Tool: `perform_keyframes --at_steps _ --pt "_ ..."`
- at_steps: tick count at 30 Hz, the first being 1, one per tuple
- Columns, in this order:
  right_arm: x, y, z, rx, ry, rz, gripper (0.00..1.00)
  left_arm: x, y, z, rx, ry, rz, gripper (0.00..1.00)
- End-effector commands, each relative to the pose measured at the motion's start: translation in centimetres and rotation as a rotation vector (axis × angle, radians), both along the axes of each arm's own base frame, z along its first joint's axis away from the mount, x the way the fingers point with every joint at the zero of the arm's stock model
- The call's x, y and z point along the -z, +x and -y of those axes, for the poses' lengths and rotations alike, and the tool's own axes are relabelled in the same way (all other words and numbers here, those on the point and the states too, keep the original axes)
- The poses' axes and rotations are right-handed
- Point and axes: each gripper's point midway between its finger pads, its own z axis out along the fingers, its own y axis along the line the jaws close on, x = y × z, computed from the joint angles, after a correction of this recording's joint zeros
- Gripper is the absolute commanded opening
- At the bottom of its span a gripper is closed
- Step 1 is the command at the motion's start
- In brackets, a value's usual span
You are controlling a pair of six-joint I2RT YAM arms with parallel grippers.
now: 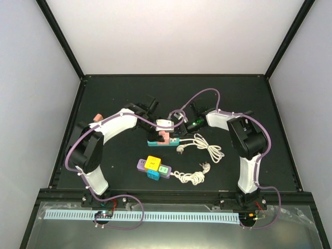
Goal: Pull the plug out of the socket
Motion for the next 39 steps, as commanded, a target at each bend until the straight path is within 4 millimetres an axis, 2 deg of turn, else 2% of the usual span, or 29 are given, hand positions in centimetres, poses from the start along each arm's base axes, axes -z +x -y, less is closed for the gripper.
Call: perform_keyframes --at_steps 1,10,17,23,30,39 --pt "1.5 -0.2 -0.6 0.007 -0.025 -0.074 0.09 -2.0 0.4 0.8 0.015 -0.052 0.06 0.42" --pt "4.6 -0.3 -0.7 0.018 -0.095 -0.099 0.09 -2.2 0.5 0.9 0.015 -0.061 0.064 0.41" --pt "7.4 -0.3 0.2 0.036 -0.194 -0.128 0.09 -3.9 0.3 1.6 0.02 -0.108 0.056 0.4" --pt "8.6 -0.6 0.5 0.039 -0.223 -0.16 0.09 -5.9 -0.2 2.4 0.029 -0.173 0.045 0.39" --pt "9.7 -0.6 0.9 0.042 -0.262 -0.165 0.09 -6.2 -0.4 2.1 0.056 -0.178 0.111 0.38" --pt "10.8 -0.2 1.5 0.058 -0.314 -0.162 0.09 -9.0 -0.6 2.2 0.047 -0.24 0.169 0.36"
